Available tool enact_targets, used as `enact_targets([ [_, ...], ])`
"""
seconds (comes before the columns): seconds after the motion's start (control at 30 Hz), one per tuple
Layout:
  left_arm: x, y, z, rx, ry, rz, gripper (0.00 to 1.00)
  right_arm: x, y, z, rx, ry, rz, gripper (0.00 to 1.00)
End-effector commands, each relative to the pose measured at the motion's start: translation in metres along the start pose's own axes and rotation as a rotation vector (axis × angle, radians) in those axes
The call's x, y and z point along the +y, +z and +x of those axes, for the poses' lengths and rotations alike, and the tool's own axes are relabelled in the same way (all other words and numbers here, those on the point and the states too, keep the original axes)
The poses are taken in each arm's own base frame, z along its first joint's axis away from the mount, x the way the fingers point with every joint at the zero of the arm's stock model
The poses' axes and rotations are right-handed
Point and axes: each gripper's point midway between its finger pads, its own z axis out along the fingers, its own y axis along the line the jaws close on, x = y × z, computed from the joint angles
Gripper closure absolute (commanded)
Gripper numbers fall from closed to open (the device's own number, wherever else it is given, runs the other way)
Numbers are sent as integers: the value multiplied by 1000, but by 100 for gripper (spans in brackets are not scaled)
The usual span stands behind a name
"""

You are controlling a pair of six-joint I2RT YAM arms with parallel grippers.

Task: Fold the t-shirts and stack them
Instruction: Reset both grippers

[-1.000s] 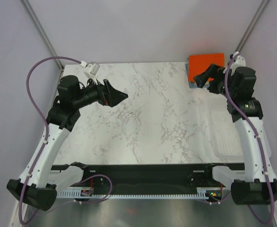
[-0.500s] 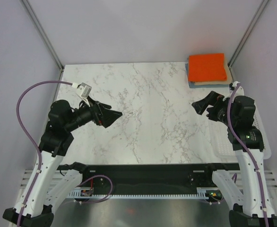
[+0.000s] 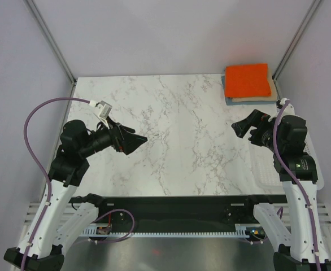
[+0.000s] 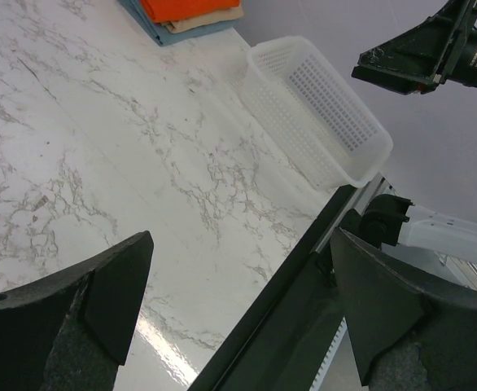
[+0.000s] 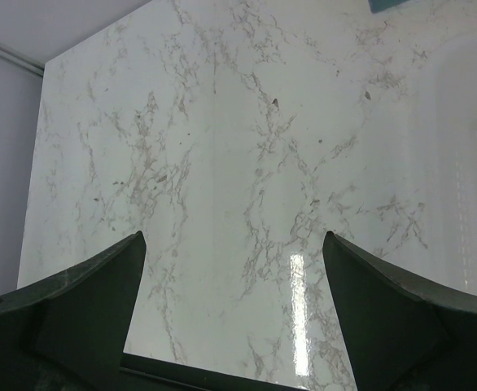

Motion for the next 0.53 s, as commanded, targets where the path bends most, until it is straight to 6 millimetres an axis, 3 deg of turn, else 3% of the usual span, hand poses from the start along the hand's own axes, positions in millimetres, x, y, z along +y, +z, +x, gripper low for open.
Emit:
enact_targets([
  [0.0,-11,-3,-7,-19,6,33,2,8,-7,-16,-50,-11,-9,2],
  [0.5,-15,-4,-10,-20,18,47,2,7,-6,-15,-47,9,-10,2],
])
